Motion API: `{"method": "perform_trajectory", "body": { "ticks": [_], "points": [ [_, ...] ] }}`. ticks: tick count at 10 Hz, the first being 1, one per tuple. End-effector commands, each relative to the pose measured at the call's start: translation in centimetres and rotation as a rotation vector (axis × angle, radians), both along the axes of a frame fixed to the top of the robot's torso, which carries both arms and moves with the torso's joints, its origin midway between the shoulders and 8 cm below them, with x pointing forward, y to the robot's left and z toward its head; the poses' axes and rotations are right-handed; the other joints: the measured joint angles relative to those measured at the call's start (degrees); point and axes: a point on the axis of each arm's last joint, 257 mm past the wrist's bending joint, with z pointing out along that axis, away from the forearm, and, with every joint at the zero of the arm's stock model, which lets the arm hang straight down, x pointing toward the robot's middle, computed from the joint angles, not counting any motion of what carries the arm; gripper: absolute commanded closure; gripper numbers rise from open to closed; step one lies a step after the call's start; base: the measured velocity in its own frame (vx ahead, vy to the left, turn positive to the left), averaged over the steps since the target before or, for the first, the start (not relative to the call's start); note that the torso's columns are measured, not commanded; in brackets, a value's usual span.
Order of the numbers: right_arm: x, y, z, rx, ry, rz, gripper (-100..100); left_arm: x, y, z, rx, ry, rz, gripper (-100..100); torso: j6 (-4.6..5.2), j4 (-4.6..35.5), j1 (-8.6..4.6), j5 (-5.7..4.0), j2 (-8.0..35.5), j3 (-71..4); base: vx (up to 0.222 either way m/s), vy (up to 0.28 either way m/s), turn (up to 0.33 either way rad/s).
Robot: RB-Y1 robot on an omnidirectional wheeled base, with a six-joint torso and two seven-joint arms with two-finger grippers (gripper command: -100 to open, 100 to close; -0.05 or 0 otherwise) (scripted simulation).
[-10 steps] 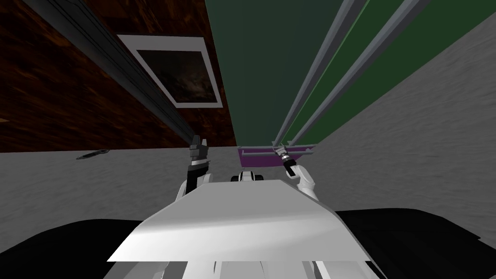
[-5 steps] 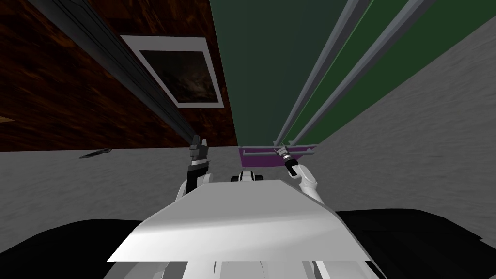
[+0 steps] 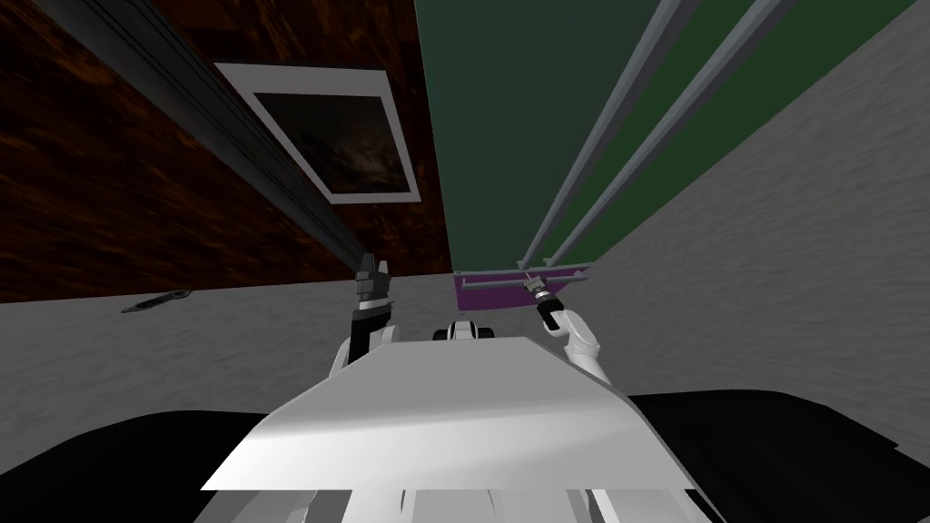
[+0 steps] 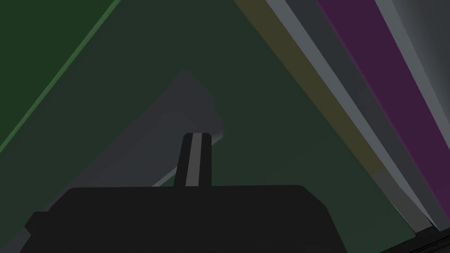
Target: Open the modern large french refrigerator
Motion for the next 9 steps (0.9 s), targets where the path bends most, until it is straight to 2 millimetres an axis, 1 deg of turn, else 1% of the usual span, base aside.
{"method": "perform_trajectory", "body": {
  "ticks": [1,3,5,6,7,8,9],
  "points": [
    [-0.5,-2.2,-0.1,0.001,0.001,-0.068,100,0.0,0.0,0.0,0.0,0.0,0.0,0,0.04,0.0,-0.3,-0.09,0.0,0.0,-0.128,0.262,-0.119],
    [-1.1,-3.9,0.0,0.001,0.002,-0.12,100,0.0,0.0,0.0,0.0,0.0,0.0,0,0.05,0.0,-0.51,-0.15,-0.2,-0.1,-0.095,0.231,-0.139],
    [-1.7,-5.6,0.0,0.001,0.004,-0.172,100,0.0,0.0,0.0,0.0,0.0,0.0,0,0.04,0.0,-0.3,-0.09,-0.1,0.0,-0.124,0.25,-0.118],
    [-1.5,-5.0,0.1,0.002,0.003,-0.154,100,0.0,0.0,0.0,0.0,0.0,0.0,0,0.05,0.0,-0.29,-0.08,0.0,0.0,-0.062,0.111,-0.038],
    [-1.3,-4.5,0.3,-0.008,0.003,-0.126,-100,0.0,0.0,0.0,0.0,0.0,0.0,0,0.02,0.0,-0.72,-0.18,-0.2,-0.1,0.029,-0.059,0.117],
    [-1.3,-4.4,0.4,-0.009,0.003,-0.12,-100,0.0,0.0,0.0,0.001,0.0,0.0,0,0.01,-0.1,-1.12,-0.31,-0.5,-0.3,0.053,-0.134,0.124],
    [-1.1,-4.0,0.5,-0.013,0.004,-0.104,-100,0.0,0.0,0.0,0.001,0.001,0.0,0,0.05,-0.1,-1.01,-0.31,-0.4,-0.3,0.09,-0.172,0.08]
  ]
}}
